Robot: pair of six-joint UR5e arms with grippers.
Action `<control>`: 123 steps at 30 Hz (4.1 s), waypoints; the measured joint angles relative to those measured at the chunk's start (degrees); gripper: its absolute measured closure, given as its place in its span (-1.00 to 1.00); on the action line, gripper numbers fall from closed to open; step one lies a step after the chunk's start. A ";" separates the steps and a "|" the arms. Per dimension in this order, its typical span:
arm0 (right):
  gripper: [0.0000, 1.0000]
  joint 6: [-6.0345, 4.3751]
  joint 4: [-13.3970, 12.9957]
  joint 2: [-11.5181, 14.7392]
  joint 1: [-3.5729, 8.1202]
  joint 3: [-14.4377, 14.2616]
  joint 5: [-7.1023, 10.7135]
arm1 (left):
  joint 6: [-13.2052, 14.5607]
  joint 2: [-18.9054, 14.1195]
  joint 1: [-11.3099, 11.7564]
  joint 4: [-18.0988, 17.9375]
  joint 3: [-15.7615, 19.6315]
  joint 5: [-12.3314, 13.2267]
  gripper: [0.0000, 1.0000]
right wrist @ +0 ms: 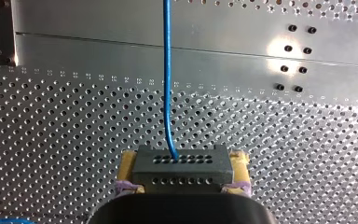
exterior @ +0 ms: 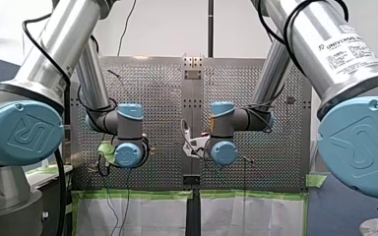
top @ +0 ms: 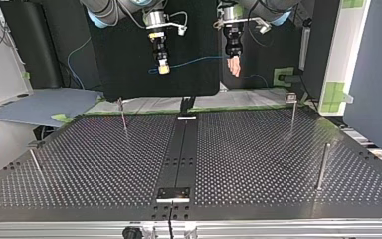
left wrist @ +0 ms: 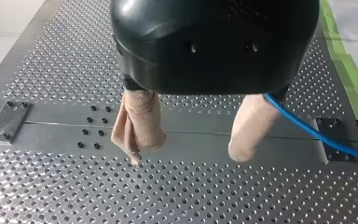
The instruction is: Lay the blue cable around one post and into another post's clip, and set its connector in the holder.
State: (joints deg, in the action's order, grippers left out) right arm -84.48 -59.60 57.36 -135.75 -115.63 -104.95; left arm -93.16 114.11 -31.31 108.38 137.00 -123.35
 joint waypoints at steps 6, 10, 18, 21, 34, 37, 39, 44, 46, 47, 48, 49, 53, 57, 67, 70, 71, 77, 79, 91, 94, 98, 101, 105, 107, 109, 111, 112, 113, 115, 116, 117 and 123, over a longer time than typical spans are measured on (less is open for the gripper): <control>1.00 0.00 0.00 0.00 0.00 0.00 0.00 | 0.00 0.00 0.00 0.00 0.00 0.00 -1.00; 1.00 0.00 0.00 0.00 0.00 0.00 0.00 | 0.00 0.00 0.00 0.00 0.00 0.00 -1.00; 1.00 0.00 0.00 0.00 0.00 0.00 0.00 | 0.00 0.00 0.00 0.00 0.00 0.00 -1.00; 1.00 0.00 0.00 0.00 0.00 0.00 0.00 | 0.00 0.00 0.00 0.00 0.00 0.00 -1.00; 1.00 0.00 0.08 0.00 0.00 0.00 0.01 | 0.00 -0.01 -1.68 1.73 0.24 -1.17 -1.00; 1.00 0.00 0.09 0.00 0.00 0.00 0.00 | 0.00 -0.01 -1.93 1.94 0.25 -1.28 -1.00; 1.00 0.00 0.09 0.00 0.00 0.00 0.00 | 0.00 -0.01 -1.98 1.98 0.25 -1.30 -1.00; 1.00 0.00 0.09 0.00 0.00 0.00 0.00 | 0.00 0.00 -2.00 2.02 0.27 -1.32 -1.00; 1.00 0.00 0.09 0.00 0.00 0.00 0.00 | 0.00 0.00 -2.01 2.02 0.26 -1.32 -1.00; 1.00 0.00 0.09 0.00 0.00 -0.01 0.00 | 0.00 0.00 -2.02 2.02 0.27 -1.32 -1.00; 1.00 0.00 0.09 0.00 0.00 0.00 0.00 | 0.00 0.00 -2.02 2.02 0.26 -1.32 -1.00; 1.00 0.00 0.09 0.00 0.00 0.00 0.00 | 0.00 0.00 -2.02 2.02 0.27 -1.32 -1.00; 1.00 -0.08 0.18 0.08 -0.08 -0.10 -0.03 | 0.00 0.00 -2.02 2.02 0.27 -1.32 -1.00; 1.00 -0.81 1.57 1.48 -0.50 -1.38 -0.07 | 0.00 0.00 -2.02 2.02 0.27 -1.32 -1.00; 1.00 -1.05 7.22 4.08 -0.61 -2.27 -0.09 | 0.00 0.00 -2.02 2.02 0.27 -1.32 -1.00; 1.00 -1.05 8.31 4.11 -0.62 -2.28 -0.09 | 0.00 0.00 -2.02 2.02 0.26 -1.32 -1.00; 1.00 -1.06 8.47 4.12 -0.62 -2.28 -0.09 | 0.00 0.00 -2.02 2.02 0.26 -1.32 -1.00; 1.00 -1.05 8.77 4.13 -0.62 -2.29 -0.09 | 0.00 0.00 -2.02 2.02 0.27 -1.32 -1.00; 1.00 -1.05 8.78 4.13 -0.61 -2.29 -0.09 | -0.10 0.12 -2.14 2.13 0.22 -1.43 -1.00; 1.00 -2.88 10.63 5.97 -0.07 -0.46 -1.45 | -5.05 -3.86 -6.15 7.09 -3.24 -1.60 -1.00; 1.00 -4.17 11.92 7.25 0.11 0.83 -1.78 | -6.62 -5.42 -5.94 8.66 -3.44 -1.72 -1.00; 1.00 -6.10 13.84 9.19 0.20 2.77 -1.87 | -8.74 -7.54 -5.62 10.78 -3.49 -1.82 -1.00; 1.00 -7.64 15.39 10.73 0.24 4.30 -1.82 | -10.41 -9.21 -5.04 12.45 -3.50 -1.50 -1.00; 1.00 -9.24 17.54 12.88 0.28 6.46 -1.61 | -12.51 -11.30 -3.37 14.53 -3.51 0.04 -1.00; 1.00 -9.40 18.41 13.77 0.28 7.34 -1.44 | -13.50 -12.30 -2.43 15.53 -3.48 0.96 -1.00; 1.00 -9.30 19.44 14.77 0.29 8.35 -1.15 | -14.45 -13.25 -1.50 16.46 -3.48 1.88 -1.00; 1.00 -8.96 20.44 15.78 0.29 9.36 -0.63 | -15.32 -14.12 -0.64 17.35 -3.50 2.74 -1.00; 1.00 -8.73 20.89 16.23 0.29 9.80 -0.31 | -15.90 -14.70 -0.06 17.93 -3.52 3.31 -1.00; 1.00 -8.45 21.35 16.68 0.28 10.26 0.03 | -16.35 -15.15 0.39 18.36 -3.55 3.76 -1.00; 1.00 -7.62 22.45 17.73 0.17 11.38 0.78 | -17.40 -16.20 1.44 19.44 -3.66 4.81 -1.00; 1.00 -7.21 22.93 18.07 0.10 11.84 1.04 | -17.86 -16.66 1.90 19.89 -3.73 5.27 -1.00; 1.00 -6.65 23.52 18.40 -0.03 12.44 1.30 | -18.35 -17.14 2.38 20.35 -3.80 5.76 -1.00; 1.00 -4.79 26.42 18.75 -0.59 15.33 1.93 | -21.45 -20.24 5.48 23.47 -4.68 8.85 -1.00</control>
State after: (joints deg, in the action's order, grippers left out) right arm -89.27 -33.18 76.11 -136.34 -100.30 -103.02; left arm -114.61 93.87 -25.83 131.85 132.32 -114.50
